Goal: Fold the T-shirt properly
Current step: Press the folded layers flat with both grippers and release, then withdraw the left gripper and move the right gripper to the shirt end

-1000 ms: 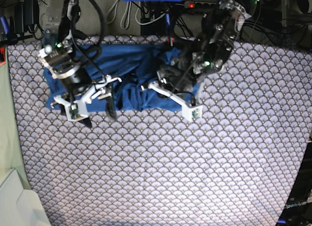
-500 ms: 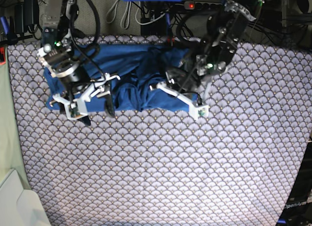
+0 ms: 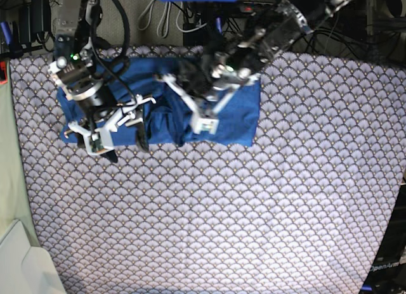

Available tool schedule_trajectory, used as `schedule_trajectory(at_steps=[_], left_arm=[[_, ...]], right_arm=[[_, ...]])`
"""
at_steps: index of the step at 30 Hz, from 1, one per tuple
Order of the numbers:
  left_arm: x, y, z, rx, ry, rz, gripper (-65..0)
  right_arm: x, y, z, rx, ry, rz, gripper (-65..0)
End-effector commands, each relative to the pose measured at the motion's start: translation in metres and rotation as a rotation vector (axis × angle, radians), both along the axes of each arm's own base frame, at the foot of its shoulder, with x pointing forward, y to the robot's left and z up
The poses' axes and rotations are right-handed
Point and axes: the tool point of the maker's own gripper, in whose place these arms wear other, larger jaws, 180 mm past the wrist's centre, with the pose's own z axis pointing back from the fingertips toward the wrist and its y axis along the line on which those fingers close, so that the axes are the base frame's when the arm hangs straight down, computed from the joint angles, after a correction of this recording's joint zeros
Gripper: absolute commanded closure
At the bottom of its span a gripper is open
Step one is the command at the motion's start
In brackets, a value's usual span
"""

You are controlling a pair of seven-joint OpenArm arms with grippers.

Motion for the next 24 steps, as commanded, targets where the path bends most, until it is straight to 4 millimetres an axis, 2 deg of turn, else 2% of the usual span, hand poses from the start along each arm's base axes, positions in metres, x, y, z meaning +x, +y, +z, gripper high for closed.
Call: schedule_trajectory(at_steps=[1, 5, 8, 10, 13, 15, 18, 22, 24], left_arm=[[-0.001, -0.007, 0.01, -0.024, -0.006, -0.005, -0.1], [0.002, -0.008, 0.035, -0.066, -0.073, -0.022, -0.1], [0.003, -0.001, 0.047, -0.075, -0.112, -0.032, -0.1], [0.003, 0.01, 0.046, -0.052, -0.121, -0.032, -0.1], [0.01, 0.034, 0.039, -0.002, -0.127, -0.004, -0.1], [0.016, 0.058, 0.033, 0.024, -0.115, 0.065, -0.1], [0.036, 0.11, 0.033, 0.045, -0.115, 0.25, -0.1], [0.058, 0.201, 0.042, 0.08, -0.142, 0.553, -0.1], [0.06, 0.245, 0.047, 0.104, -0.155, 0.684, -0.1]], right_arm=[[0.004, 0.001, 0.016, 0.018, -0.059, 0.002, -41.2], [0.005, 0.0, 0.017, 0.016, -0.062, 0.001, -41.2], [0.006, -0.013, 0.018, 0.007, -0.067, -0.032, -41.5], [0.007, -0.02, 0.019, 0.002, -0.069, -0.051, -41.5], [0.007, -0.018, 0.019, 0.001, -0.069, -0.044, -41.5], [0.006, -0.014, 0.018, 0.003, -0.066, -0.026, -41.1], [0.002, 0.013, 0.019, 0.037, -0.068, 0.051, -40.7], [-0.001, 0.051, 0.019, 0.1, -0.061, 0.12, -34.5], [-0.006, 0.075, 0.018, 0.129, -0.052, 0.176, -27.6]])
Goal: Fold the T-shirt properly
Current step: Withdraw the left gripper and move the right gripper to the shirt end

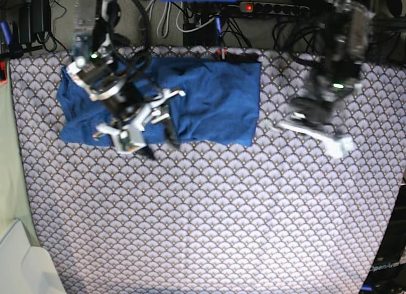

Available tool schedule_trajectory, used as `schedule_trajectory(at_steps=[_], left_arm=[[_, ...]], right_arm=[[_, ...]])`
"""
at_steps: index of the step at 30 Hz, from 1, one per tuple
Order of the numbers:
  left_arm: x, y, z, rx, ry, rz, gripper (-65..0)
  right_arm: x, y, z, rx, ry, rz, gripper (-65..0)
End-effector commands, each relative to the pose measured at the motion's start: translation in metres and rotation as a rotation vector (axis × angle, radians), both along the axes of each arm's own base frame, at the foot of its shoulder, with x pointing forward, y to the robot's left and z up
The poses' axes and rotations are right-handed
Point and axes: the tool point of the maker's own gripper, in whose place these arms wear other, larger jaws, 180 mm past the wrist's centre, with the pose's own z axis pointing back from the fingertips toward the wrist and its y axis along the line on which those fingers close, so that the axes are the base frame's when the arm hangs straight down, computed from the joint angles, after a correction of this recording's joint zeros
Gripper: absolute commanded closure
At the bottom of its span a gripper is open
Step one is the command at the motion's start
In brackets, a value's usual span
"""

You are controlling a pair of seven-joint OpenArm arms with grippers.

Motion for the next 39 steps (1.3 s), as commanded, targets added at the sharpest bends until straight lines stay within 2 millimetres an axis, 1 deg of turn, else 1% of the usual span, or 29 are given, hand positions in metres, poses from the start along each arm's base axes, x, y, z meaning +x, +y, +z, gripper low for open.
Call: schedule_trajectory(at_steps=[1, 3, 4, 5, 6, 8, 10, 12, 14, 17, 21, 24, 26, 28, 32, 36, 38, 39], left_arm=[[0.0, 0.014, 0.007, -0.018, -0.011, 0.057, -0.1], [-0.002, 0.052, 0.016, 0.008, -0.037, 0.165, -0.1], [-0.007, 0.071, 0.018, 0.02, -0.043, 0.215, -0.1], [-0.011, 0.084, 0.022, 0.036, -0.053, 0.236, -0.1], [-0.014, 0.098, 0.025, 0.052, -0.064, 0.254, -0.1], [-0.02, 0.117, 0.033, 0.082, -0.084, 0.268, -0.1], [-0.026, 0.132, 0.037, 0.108, -0.094, 0.275, -0.1], [-0.032, 0.146, 0.042, 0.133, -0.104, 0.287, -0.1], [-0.035, 0.155, 0.047, 0.149, -0.118, 0.294, -0.1], [-0.037, 0.163, 0.05, 0.163, -0.123, 0.298, -0.1], [-0.038, 0.171, 0.049, 0.164, -0.122, 0.316, -0.1], [-0.038, 0.173, 0.047, 0.162, -0.114, 0.321, -0.1], [-0.038, 0.173, 0.048, 0.166, -0.116, 0.319, -0.1], [-0.035, 0.174, 0.05, 0.166, -0.124, 0.319, -0.1], [-0.03, 0.174, 0.055, 0.163, -0.143, 0.321, -0.1], [-0.029, 0.174, 0.055, 0.163, -0.144, 0.321, -0.1], [-0.026, 0.174, 0.058, 0.162, -0.152, 0.321, -0.4], [-0.024, 0.173, 0.059, 0.159, -0.158, 0.32, -2.0]], right_arm=[[0.0, 0.016, 0.009, 0.049, -0.027, 0.033, -23.8], [-0.002, 0.035, 0.002, 0.071, -0.001, 0.075, -16.9], [-0.003, 0.045, -0.003, 0.082, 0.014, 0.099, -13.6], [-0.004, 0.052, -0.01, 0.086, 0.035, 0.117, -11.1], [-0.007, 0.059, -0.023, 0.089, 0.072, 0.132, -8.7], [-0.003, 0.064, -0.037, 0.087, 0.107, 0.146, -6.1], [-0.001, 0.065, -0.05, 0.084, 0.141, 0.149, -5.4], [0.004, 0.062, -0.059, 0.075, 0.162, 0.145, -5.4], [0.007, 0.058, -0.065, 0.061, 0.172, 0.142, -5.4], [0.012, 0.033, -0.074, 0.04, 0.189, 0.088, -5.5], [0.02, -0.015, -0.082, 0.034, 0.206, -0.047, -5.5], [0.017, -0.049, -0.097, 0.028, 0.244, -0.135, -5.5], [0.015, -0.075, -0.102, 0.009, 0.255, -0.19, -5.5], [0.009, -0.091, -0.106, 0.006, 0.269, -0.233, -5.5], [0.007, -0.118, -0.094, -0.009, 0.236, -0.305, -5.5], [0.01, -0.146, -0.068, -0.033, 0.162, -0.374, -5.6], [0.011, -0.156, -0.062, -0.043, 0.145, -0.4, -5.6], [0.011, -0.16, -0.06, -0.044, 0.142, -0.412, -6.5]])
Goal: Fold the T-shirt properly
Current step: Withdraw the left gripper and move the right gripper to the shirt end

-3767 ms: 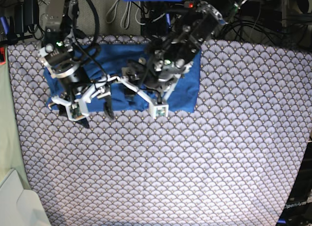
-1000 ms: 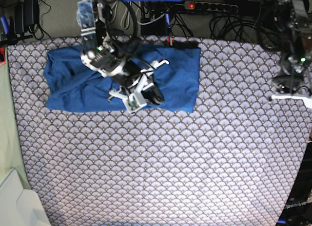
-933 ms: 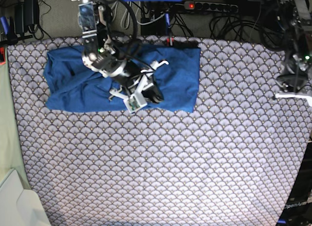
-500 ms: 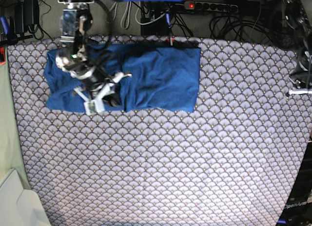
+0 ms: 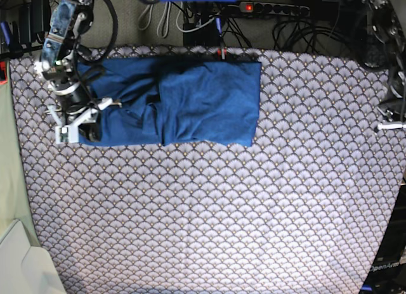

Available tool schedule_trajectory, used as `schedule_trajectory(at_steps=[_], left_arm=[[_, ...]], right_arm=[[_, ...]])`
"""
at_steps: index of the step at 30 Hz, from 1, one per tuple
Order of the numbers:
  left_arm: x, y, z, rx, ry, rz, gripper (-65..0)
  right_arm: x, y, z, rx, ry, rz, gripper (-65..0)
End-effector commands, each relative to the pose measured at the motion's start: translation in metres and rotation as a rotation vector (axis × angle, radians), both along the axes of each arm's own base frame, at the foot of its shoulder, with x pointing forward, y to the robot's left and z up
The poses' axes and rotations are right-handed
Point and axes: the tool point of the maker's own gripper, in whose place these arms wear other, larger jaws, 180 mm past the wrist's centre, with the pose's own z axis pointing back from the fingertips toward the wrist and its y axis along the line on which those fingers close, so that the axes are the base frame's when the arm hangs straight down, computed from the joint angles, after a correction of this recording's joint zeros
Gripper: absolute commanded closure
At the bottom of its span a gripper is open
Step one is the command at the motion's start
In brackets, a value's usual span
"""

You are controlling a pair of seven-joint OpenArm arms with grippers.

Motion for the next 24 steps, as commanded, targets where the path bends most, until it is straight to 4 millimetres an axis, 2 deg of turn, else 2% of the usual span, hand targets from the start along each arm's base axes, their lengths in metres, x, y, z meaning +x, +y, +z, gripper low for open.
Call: schedule_trajectory(at_steps=[1, 3, 8, 10, 15, 17, 24], left_arm=[[0.006, 0.006, 0.015, 0.04, -0.036, -0.003, -4.0], [0.006, 0.007, 0.013, 0.037, -0.031, -0.001, -10.7], [0.006, 0.006, 0.013, 0.037, -0.032, -0.002, -34.1], [0.006, 0.006, 0.013, 0.037, -0.032, -0.002, -39.8], [0.007, 0.006, 0.014, 0.038, -0.039, -0.002, -40.9], [0.008, 0.007, 0.015, 0.04, -0.04, -0.001, -40.9], [0.007, 0.007, 0.014, 0.039, -0.037, -0.002, -40.9]], right_arm=[[0.006, -0.004, 0.014, -0.004, -0.049, -0.005, -8.3], [0.002, -0.017, 0.01, -0.019, -0.018, -0.031, -14.7], [-0.004, -0.048, 0.003, -0.056, 0.071, -0.09, -39.3], [-0.007, -0.059, 0.003, -0.08, 0.089, -0.096, -44.8], [-0.006, -0.067, -0.01, -0.084, 0.174, -0.094, -46.9], [-0.009, -0.064, -0.026, -0.066, 0.234, -0.072, -46.9], [-0.015, -0.056, -0.048, -0.032, 0.295, -0.031, -46.7]])
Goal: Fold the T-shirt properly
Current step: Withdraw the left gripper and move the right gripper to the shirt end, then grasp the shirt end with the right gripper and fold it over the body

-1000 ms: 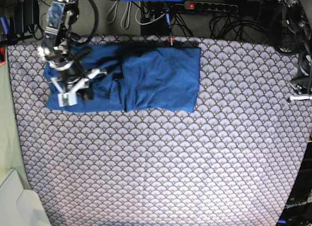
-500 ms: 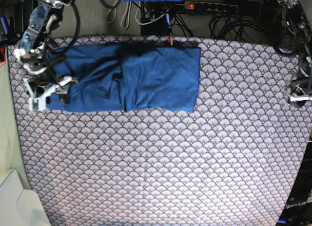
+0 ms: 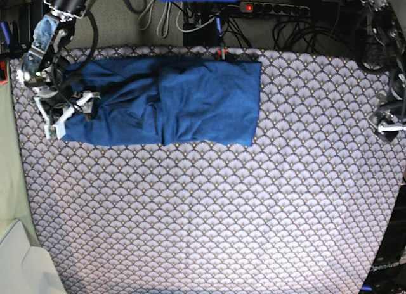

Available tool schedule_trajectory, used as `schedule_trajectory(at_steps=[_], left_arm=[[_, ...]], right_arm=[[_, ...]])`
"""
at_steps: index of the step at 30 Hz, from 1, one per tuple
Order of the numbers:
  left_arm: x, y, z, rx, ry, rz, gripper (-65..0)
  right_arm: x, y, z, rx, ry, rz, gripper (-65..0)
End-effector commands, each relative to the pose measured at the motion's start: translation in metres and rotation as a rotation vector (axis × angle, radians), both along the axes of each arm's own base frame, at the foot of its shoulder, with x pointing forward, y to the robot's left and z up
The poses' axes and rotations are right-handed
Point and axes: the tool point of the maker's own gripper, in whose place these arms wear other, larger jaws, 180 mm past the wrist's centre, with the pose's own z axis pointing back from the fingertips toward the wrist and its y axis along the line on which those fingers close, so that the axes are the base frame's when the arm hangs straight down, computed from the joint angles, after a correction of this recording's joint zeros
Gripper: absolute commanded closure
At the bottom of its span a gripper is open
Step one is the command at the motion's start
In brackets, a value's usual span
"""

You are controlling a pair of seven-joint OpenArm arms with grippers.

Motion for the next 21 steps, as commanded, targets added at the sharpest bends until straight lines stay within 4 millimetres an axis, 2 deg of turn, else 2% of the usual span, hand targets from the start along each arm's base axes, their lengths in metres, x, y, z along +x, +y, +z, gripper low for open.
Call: schedule_trajectory(at_steps=[1, 7, 11, 16, 21], left_arm=[[0.005, 0.006, 0.014, 0.041, -0.031, -0.003, -40.9], [0.003, 0.005, 0.011, 0.035, -0.025, -0.002, -40.9], [0.003, 0.004, 0.011, 0.031, -0.026, -0.002, -40.9], [0.004, 0.003, 0.011, 0.025, -0.03, -0.003, -40.9], [0.004, 0.004, 0.012, 0.029, -0.031, -0.003, -40.9]], right_arm=[[0.009, -0.005, 0.011, -0.005, -0.043, 0.002, -46.7], [0.006, -0.013, 0.01, -0.019, -0.034, -0.005, -46.7], [0.0, -0.033, 0.013, -0.027, -0.041, -0.07, -46.7], [-0.003, -0.034, 0.01, -0.025, -0.032, -0.072, -46.9], [-0.009, -0.03, -0.006, 0.008, 0.011, -0.077, -46.9]])
